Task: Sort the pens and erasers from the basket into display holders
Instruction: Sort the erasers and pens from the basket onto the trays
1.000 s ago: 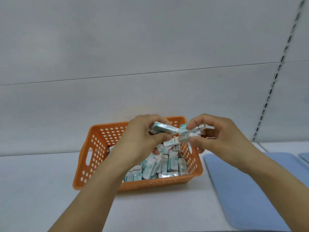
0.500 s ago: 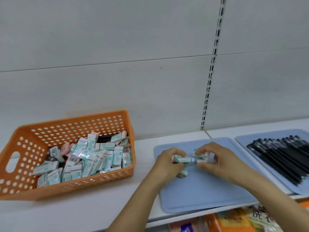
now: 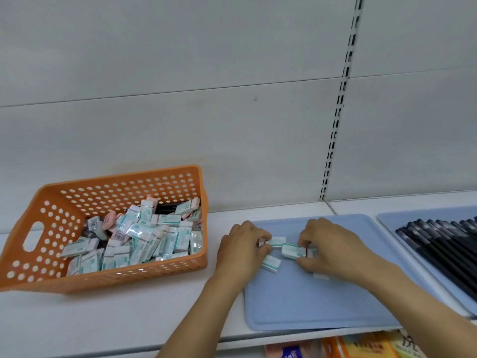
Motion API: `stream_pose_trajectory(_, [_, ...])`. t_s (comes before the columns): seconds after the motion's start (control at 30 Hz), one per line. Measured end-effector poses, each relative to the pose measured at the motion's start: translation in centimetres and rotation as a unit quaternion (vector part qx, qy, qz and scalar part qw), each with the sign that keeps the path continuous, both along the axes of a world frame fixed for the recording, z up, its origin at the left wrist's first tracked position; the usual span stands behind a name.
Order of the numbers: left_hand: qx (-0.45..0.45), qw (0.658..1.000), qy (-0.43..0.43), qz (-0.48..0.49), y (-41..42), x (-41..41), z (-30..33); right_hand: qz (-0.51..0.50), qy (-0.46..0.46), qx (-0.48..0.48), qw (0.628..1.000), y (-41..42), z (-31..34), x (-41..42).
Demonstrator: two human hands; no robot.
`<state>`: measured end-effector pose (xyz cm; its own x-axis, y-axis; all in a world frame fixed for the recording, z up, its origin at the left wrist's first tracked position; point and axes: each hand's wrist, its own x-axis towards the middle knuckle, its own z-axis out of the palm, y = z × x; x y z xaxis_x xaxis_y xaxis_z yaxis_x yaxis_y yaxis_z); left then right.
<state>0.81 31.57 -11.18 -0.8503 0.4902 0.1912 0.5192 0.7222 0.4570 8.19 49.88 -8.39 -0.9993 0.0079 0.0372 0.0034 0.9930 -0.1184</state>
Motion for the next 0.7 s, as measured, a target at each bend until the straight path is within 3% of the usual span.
stream_pose_trajectory(0.23, [-0.154,0.984,0.084,0.028,1.1,-2.5,1.0,-0.034,0.013,0.007,0.999,0.7,0.2,-3.9])
stream_pose_trajectory(0.3, [-0.139,0.987,0.067,0.043,1.1,-3.2,0.9,-0.026,-0.007,-0.043,0.999,0.4,-0.5,-4.7])
stream_pose_trajectory(0.4, [-0.027,0.999,0.033,0.034,0.3,-2.3,0.7,-0.007,0.002,-0.085,0.996,1.5,-0.7,-4.3])
stream_pose_trajectory(0.5, [0.069,0.994,-0.061,-0.061,-1.6,0.5,0.2,0.067,-0.076,-0.134,0.986,3.5,0.6,-1.7])
stream_pose_trajectory(0.6, [0.024,0.987,-0.111,-0.116,-2.9,1.1,0.0,0.102,-0.183,-0.116,0.971,3.9,1.4,0.2])
stream_pose_trajectory(0.7, [0.005,0.993,-0.06,-0.097,-2.6,0.6,0.2,0.101,-0.11,-0.068,0.986,3.1,0.6,-0.2])
